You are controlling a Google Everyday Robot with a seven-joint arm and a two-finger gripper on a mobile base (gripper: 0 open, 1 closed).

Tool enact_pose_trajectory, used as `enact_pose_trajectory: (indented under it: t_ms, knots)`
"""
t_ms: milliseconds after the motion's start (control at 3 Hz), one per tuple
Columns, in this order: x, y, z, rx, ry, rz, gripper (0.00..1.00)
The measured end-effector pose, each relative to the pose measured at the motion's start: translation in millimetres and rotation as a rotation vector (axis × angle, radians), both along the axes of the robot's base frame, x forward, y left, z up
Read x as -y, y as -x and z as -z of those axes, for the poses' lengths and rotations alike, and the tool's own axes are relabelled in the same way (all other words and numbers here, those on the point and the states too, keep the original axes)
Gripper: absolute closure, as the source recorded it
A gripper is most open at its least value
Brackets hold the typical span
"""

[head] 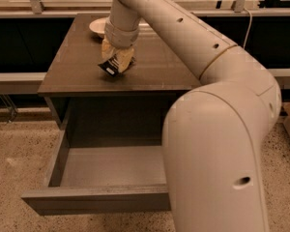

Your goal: Pick rxbar chocolate from top drawer and place on counter

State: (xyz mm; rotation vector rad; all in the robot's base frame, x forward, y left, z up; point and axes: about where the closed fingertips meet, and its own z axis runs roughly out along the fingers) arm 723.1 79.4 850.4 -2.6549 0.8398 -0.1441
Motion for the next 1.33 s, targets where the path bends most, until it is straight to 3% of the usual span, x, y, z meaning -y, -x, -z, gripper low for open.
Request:
enact_pose_trajectory:
  t_ms: [1000, 1333]
  knots:
    - [-3, -5, 8, -0.004, -0.001, 0.001, 0.06]
    - [9, -3, 0, 0.012, -0.030, 0.028, 0.00]
